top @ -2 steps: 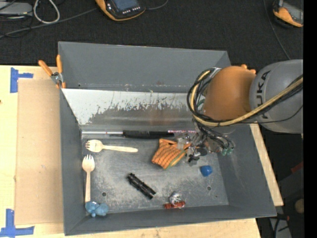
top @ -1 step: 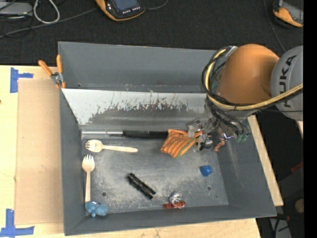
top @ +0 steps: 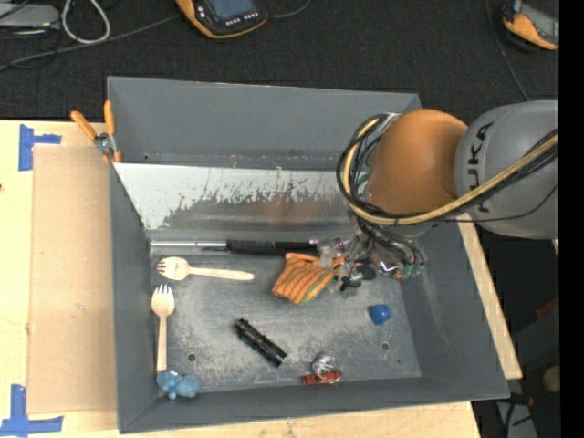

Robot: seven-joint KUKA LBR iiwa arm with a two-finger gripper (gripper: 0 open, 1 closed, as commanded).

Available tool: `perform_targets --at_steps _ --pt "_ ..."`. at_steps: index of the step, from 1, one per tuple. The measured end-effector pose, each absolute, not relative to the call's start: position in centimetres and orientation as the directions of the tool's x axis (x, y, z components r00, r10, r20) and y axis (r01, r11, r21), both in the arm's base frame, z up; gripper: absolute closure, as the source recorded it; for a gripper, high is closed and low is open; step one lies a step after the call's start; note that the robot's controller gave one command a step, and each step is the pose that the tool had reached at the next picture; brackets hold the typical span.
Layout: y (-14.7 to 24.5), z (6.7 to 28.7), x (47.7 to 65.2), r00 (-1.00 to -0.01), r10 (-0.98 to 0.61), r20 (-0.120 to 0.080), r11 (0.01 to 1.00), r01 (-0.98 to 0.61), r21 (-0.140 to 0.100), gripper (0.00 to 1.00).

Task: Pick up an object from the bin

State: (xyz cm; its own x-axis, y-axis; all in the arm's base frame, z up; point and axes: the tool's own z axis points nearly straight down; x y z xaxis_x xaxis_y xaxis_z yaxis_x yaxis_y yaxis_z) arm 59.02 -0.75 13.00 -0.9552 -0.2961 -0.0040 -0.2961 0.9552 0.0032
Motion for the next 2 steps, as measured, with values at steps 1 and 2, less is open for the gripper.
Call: perform_targets --at_steps 1,2 --pt "-0.3 14.1 58.3 -0.956 -0.294 0.011 0.956 -0.294 0.008 1.00" --pt "0.8 12.6 59.1 -0.959 -0.282 -0.010 0.959 -0.282 0.002 1.00"
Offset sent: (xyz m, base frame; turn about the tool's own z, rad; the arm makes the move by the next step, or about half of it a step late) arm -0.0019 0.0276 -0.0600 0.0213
